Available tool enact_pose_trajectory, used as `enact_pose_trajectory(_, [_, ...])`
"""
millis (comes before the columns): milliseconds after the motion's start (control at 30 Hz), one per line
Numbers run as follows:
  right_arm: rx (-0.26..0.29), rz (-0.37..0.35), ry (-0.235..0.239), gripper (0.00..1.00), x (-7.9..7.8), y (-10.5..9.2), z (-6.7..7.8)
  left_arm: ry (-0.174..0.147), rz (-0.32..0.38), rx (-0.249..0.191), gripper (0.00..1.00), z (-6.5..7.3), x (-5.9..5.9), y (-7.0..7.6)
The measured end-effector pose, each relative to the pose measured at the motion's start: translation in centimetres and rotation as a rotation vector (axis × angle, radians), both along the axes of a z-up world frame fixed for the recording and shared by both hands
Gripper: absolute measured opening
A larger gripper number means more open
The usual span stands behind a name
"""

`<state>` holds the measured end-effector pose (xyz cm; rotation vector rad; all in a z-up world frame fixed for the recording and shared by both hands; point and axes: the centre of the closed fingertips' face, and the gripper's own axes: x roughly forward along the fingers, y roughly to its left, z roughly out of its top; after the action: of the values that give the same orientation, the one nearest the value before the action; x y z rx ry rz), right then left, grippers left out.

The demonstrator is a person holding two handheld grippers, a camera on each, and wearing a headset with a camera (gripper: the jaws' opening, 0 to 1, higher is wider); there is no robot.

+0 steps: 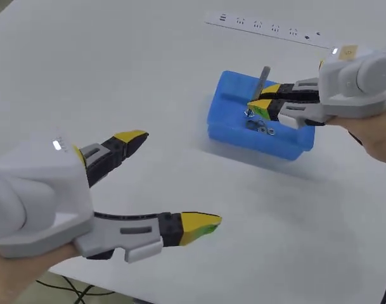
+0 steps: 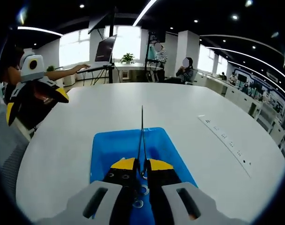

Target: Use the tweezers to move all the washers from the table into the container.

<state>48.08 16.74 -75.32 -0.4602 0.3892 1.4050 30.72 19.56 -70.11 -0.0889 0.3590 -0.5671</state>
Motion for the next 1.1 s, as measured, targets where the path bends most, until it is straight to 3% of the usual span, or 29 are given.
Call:
enact_pose_trajectory(433, [0.014, -0.001, -0.008, 0.08, -0.2, 0.0, 0.8, 0.005, -0.002, 0.002, 1.0, 0.0, -0.1, 0.0])
enact_pose_trajectory(567, [0.006, 0.019, -0.024, 0.08, -0.7, 0.1, 1.2, -0.02, -0.006, 0.016, 1.0, 0.6, 1.3, -0.3])
enact_pose_trajectory(633, [-0.003, 0.031, -0.031, 0.08, -0.9, 0.0, 1.4, -0.034, -0.01, 0.003, 1.0, 1.1, 2.3, -0.5])
enact_pose_trajectory(867, [-0.022, 0.055, -0.068, 0.08, -1.2, -0.6, 2.7, -0.087, -0.076, 0.037, 0.99, 2.2, 5.8, -1.6])
enact_pose_trajectory(1000, [-0.043, 0.07, -0.093, 0.08, -1.7, -1.2, 3.1, -0.116, -0.14, 0.055, 0.91, 2.9, 7.4, -3.0])
enact_pose_trajectory(1100, [-0.055, 0.085, -0.106, 0.08, -2.1, -1.5, 3.2, -0.147, -0.207, 0.109, 0.82, 3.6, 8.8, -3.9])
